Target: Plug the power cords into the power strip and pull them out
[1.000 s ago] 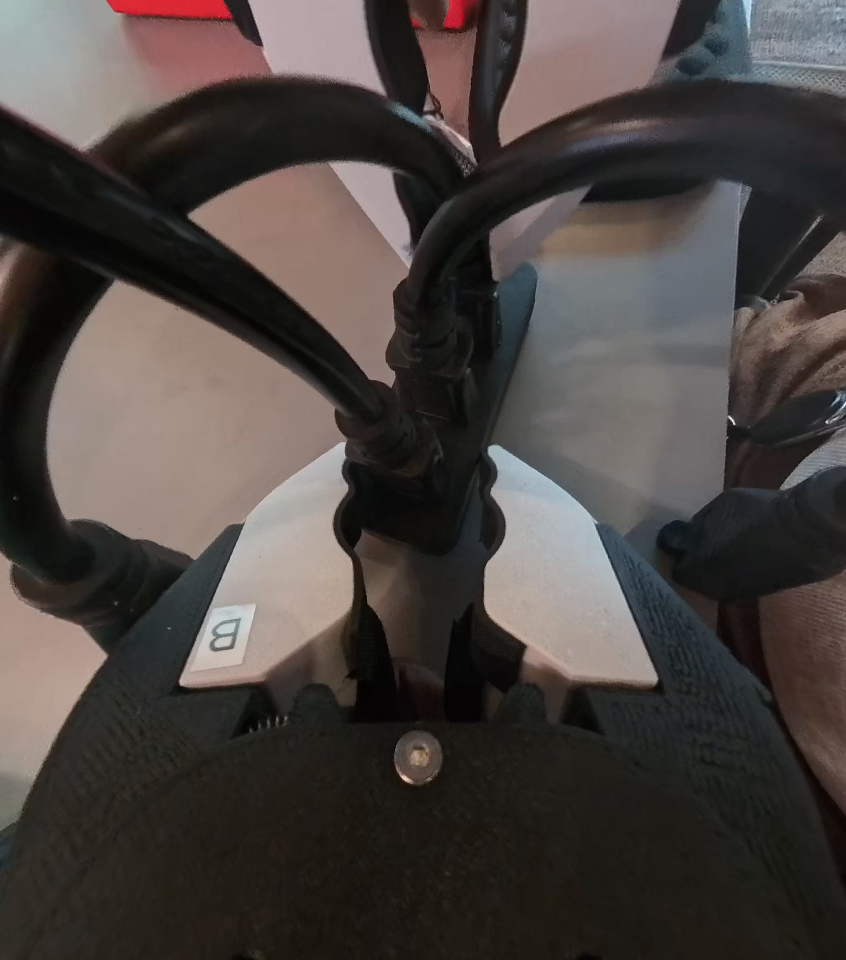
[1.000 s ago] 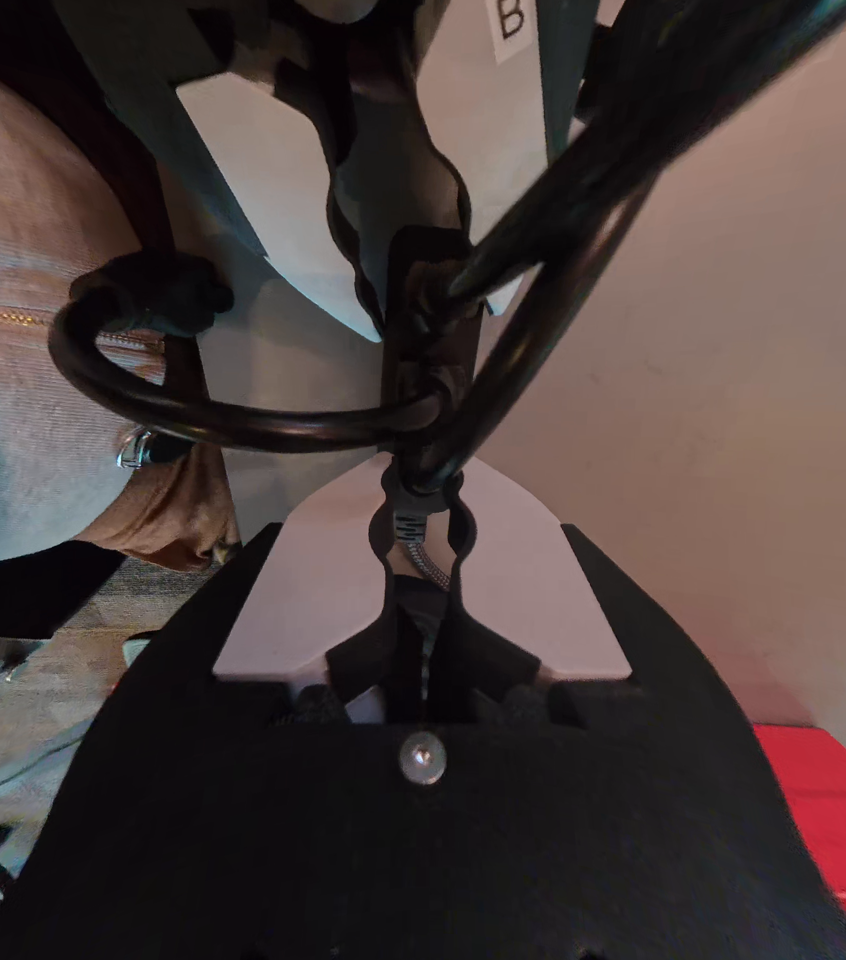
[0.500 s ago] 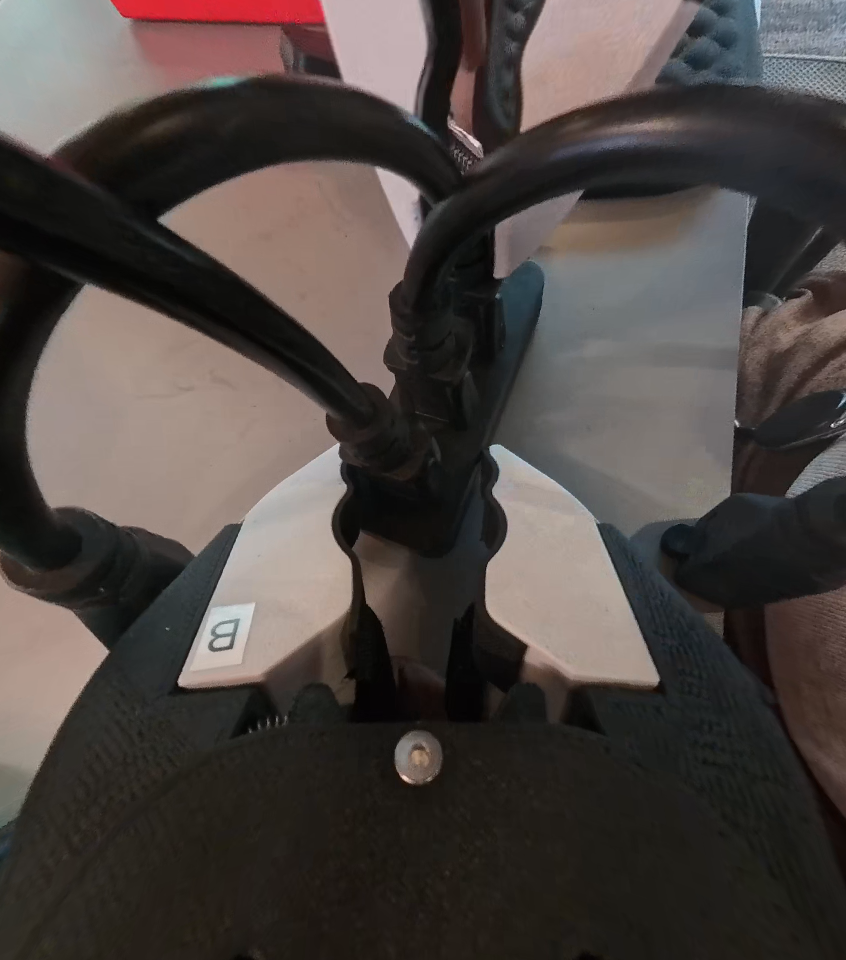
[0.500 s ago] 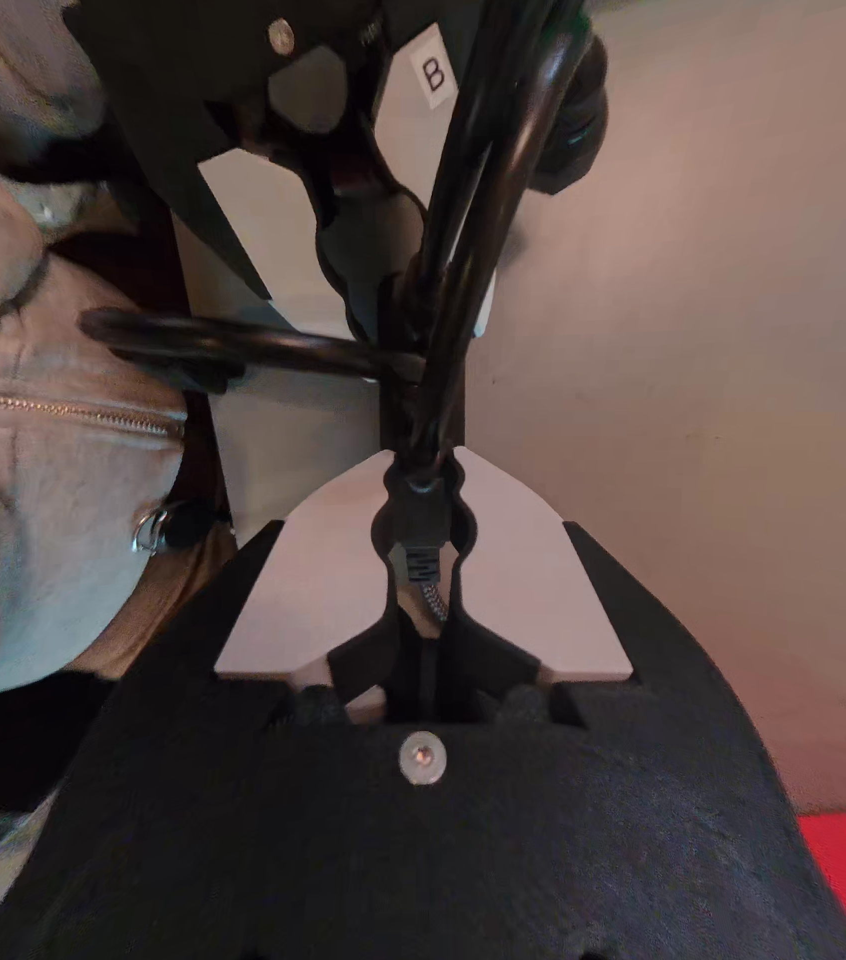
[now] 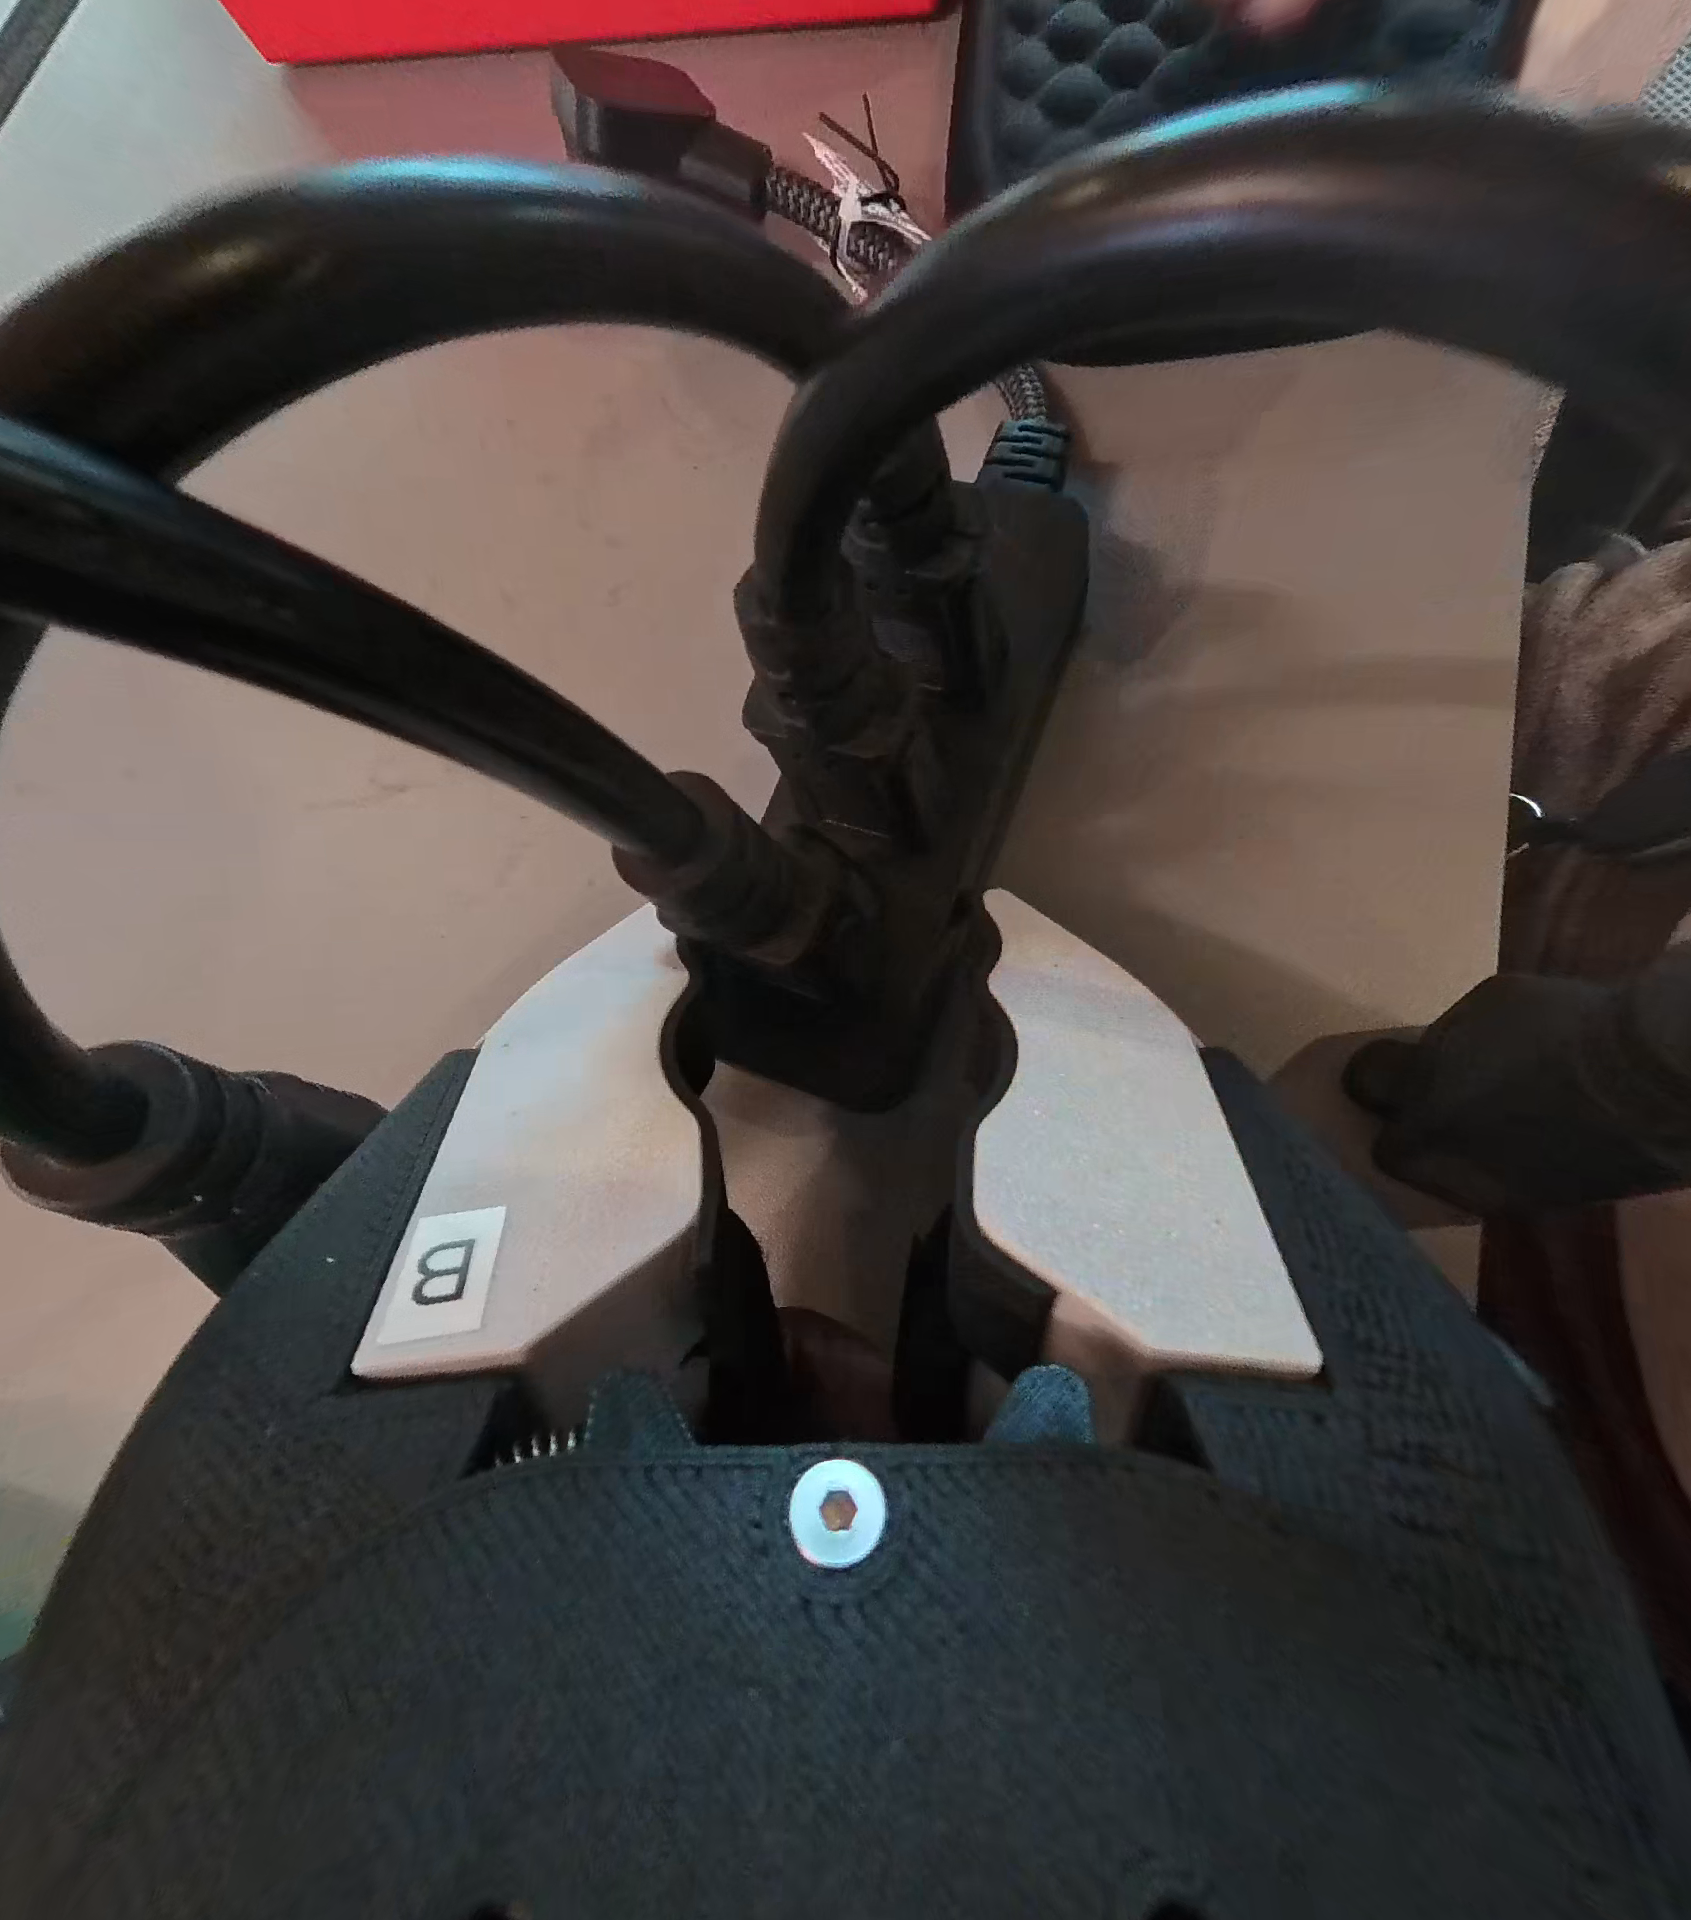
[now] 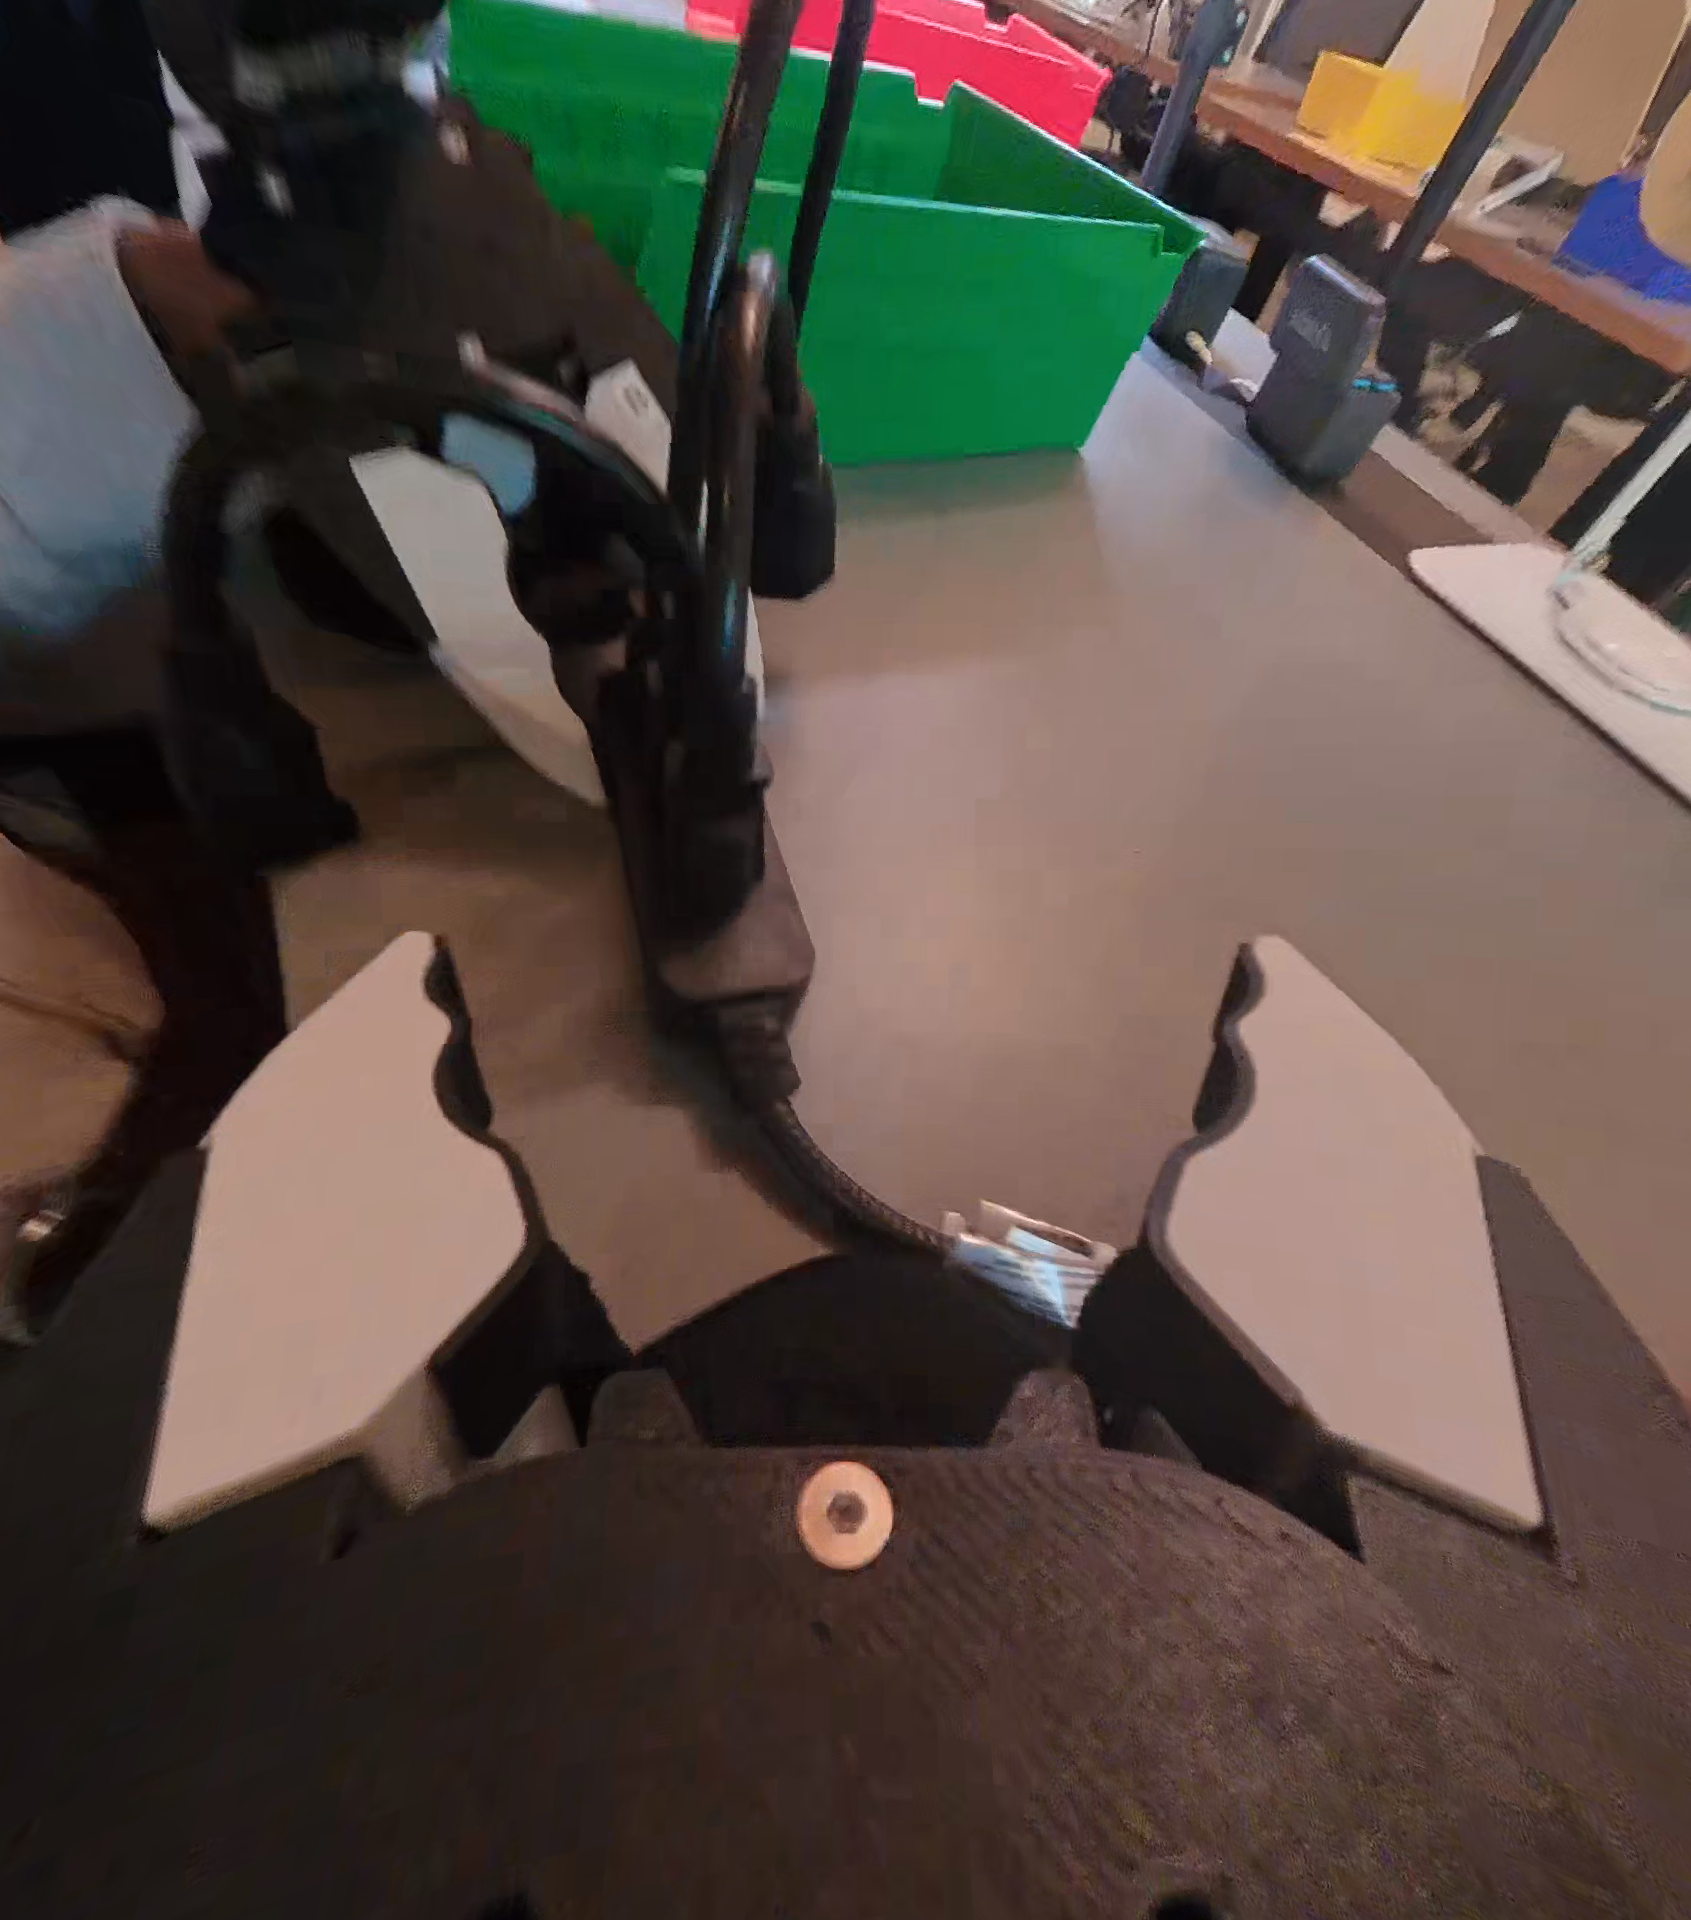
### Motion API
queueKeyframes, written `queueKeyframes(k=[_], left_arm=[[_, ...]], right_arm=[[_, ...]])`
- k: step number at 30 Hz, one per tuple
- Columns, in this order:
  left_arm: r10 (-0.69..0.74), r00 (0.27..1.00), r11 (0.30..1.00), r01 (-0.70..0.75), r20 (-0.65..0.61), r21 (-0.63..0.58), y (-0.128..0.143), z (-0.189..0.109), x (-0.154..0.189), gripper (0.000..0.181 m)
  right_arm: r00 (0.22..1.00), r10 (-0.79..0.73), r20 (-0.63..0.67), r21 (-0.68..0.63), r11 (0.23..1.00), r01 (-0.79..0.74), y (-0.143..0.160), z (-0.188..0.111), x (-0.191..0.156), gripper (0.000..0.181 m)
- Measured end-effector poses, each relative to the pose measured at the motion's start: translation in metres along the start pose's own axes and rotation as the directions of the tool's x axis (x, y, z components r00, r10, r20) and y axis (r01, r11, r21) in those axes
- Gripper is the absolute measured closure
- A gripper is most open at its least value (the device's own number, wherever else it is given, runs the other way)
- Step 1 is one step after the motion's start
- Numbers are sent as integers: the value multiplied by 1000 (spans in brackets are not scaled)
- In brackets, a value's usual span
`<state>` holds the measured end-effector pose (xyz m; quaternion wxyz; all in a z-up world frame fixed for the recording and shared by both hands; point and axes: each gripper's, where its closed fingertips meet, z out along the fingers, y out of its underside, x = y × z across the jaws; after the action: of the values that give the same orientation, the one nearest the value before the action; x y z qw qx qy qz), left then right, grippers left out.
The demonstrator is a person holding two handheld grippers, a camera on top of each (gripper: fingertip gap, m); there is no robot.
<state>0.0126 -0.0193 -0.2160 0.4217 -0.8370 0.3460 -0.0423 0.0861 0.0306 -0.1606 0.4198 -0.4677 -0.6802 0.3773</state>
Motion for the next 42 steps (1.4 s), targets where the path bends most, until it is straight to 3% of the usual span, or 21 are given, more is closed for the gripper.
queueKeyframes(k=[7, 12, 25, 30, 38, 42], left_arm=[[-1, 1000, 1000, 1, 1, -1, 0, 0, 0, 135], [5, 1000, 1000, -5, 0, 3, 0, 0, 1, 133], [-123, 989, 985, 132, -82, 111, -11, -11, -4, 85], [-109, 990, 988, 117, -86, 96, -11, -11, -2, 86], [-9, 985, 991, 32, -173, 129, -26, -12, 9, 113], [48, 972, 990, -15, -229, 144, -37, -5, 11, 117]], right_arm=[[994, 89, 71, -56, 995, -85, 12, 7, 0, 45], [983, 150, 104, 36, 987, -155, 2, -1, 3, 46], [963, 209, 173, 137, 963, -233, -8, -11, 5, 74], [960, 199, 199, 138, 964, -229, -8, -11, 1, 90], [960, 119, 252, 110, 982, -151, -11, -9, -17, 130], [945, 128, 302, 88, 983, -161, -23, 2, -30, 134]])
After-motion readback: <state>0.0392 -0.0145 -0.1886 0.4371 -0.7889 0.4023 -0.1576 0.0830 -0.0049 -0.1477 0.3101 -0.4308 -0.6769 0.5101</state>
